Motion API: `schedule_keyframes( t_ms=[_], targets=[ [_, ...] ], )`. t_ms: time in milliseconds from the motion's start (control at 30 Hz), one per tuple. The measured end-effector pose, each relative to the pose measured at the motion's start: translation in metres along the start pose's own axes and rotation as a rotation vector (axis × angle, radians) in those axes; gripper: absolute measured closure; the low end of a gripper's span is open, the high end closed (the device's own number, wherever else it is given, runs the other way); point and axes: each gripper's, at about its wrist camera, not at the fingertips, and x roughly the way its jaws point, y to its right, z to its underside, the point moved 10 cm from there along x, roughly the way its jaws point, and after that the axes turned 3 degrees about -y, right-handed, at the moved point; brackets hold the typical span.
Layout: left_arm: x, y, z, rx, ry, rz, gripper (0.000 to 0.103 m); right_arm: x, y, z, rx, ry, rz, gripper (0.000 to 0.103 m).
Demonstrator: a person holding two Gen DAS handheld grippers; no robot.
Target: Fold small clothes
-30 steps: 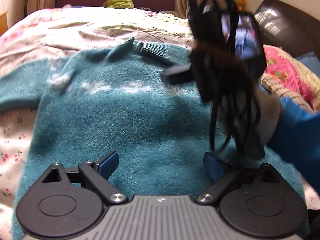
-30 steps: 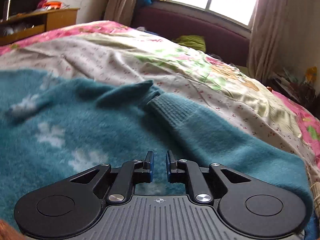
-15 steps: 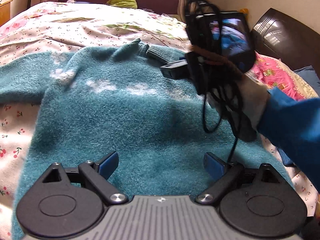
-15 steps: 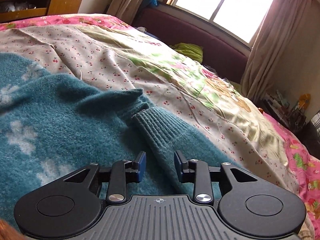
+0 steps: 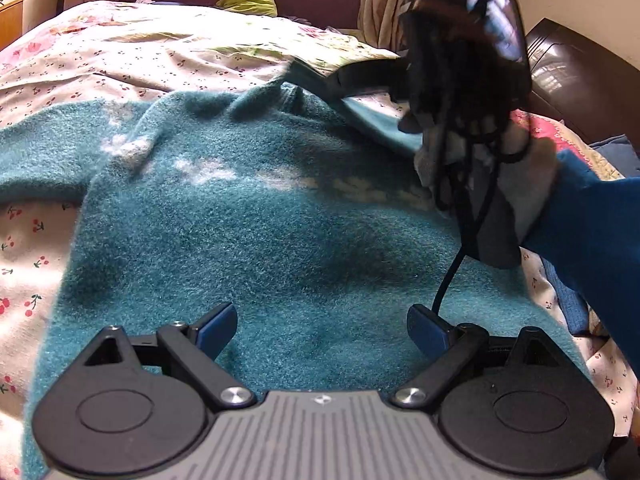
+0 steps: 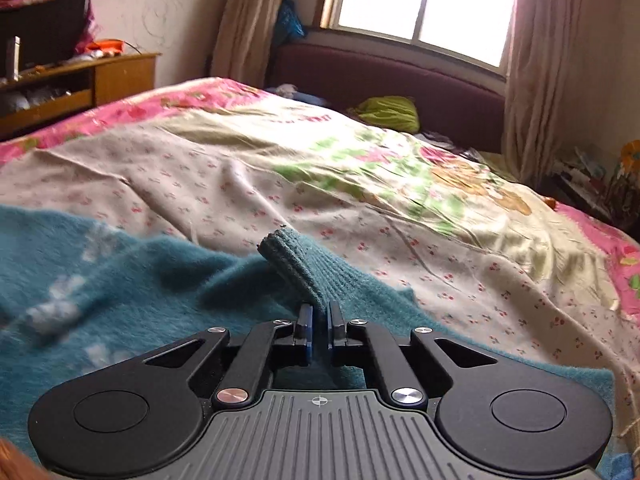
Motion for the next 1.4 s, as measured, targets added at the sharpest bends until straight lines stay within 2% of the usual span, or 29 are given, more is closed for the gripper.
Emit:
schedule_keyframes(
  t_ms=[133,267,400,467,567,733,833,967,1033,1100,1167,1233,1300,1400],
  targets=[
    [-0.001,0.001,0.0,0.004,0.003,-0.002,0.002,0.007,-0.041,0.007,-0.042,-0.027,-0.106,0.097],
    [0.002,0.0,0.001,0.0,-0.008,-0.011,0.002,0.023,-0.061,0.023,-0.054,-0.085,-0.148,0.097],
    [0.007,0.001,0.002,-0.001,-0.022,-0.013,0.002,0.022,-0.065,0.033,-0.042,-0.094,-0.173,0.096],
    [0.008,0.001,0.003,0.002,-0.026,-0.013,0.002,0.023,-0.066,0.035,-0.062,-0.115,-0.195,0.091],
    [0.009,0.001,0.003,0.007,-0.026,-0.019,0.002,0.016,-0.062,0.034,-0.032,-0.112,-0.228,0.09],
    [0.01,0.002,0.001,0.009,-0.017,-0.024,0.002,-0.024,-0.032,0.018,0.088,-0.031,-0.259,0.09],
    [0.01,0.003,0.002,0.013,-0.013,-0.03,0.002,-0.051,0.016,0.012,0.166,0.036,-0.177,0.091],
    [0.012,0.008,0.004,0.024,-0.009,-0.039,0.002,-0.074,0.119,0.026,0.328,0.094,0.087,0.089],
    [0.014,0.009,0.005,0.031,-0.007,-0.044,0.002,-0.076,0.17,0.046,0.442,0.08,0.235,0.088],
    [0.015,0.009,0.006,0.037,-0.005,-0.05,0.002,-0.07,0.206,0.071,0.548,0.051,0.318,0.088],
    [0.016,0.011,0.007,0.041,-0.004,-0.059,0.002,-0.058,0.218,0.092,0.635,0.014,0.317,0.088],
    [0.018,0.011,0.008,0.043,-0.009,-0.065,0.002,-0.04,0.208,0.107,0.653,-0.036,0.27,0.088],
    [0.019,0.011,0.009,0.047,-0.014,-0.07,0.002,-0.023,0.179,0.115,0.538,-0.099,0.245,0.088],
    [0.021,0.013,0.01,0.058,-0.017,-0.076,0.002,-0.009,0.15,0.119,0.331,-0.127,0.315,0.088]
  ],
)
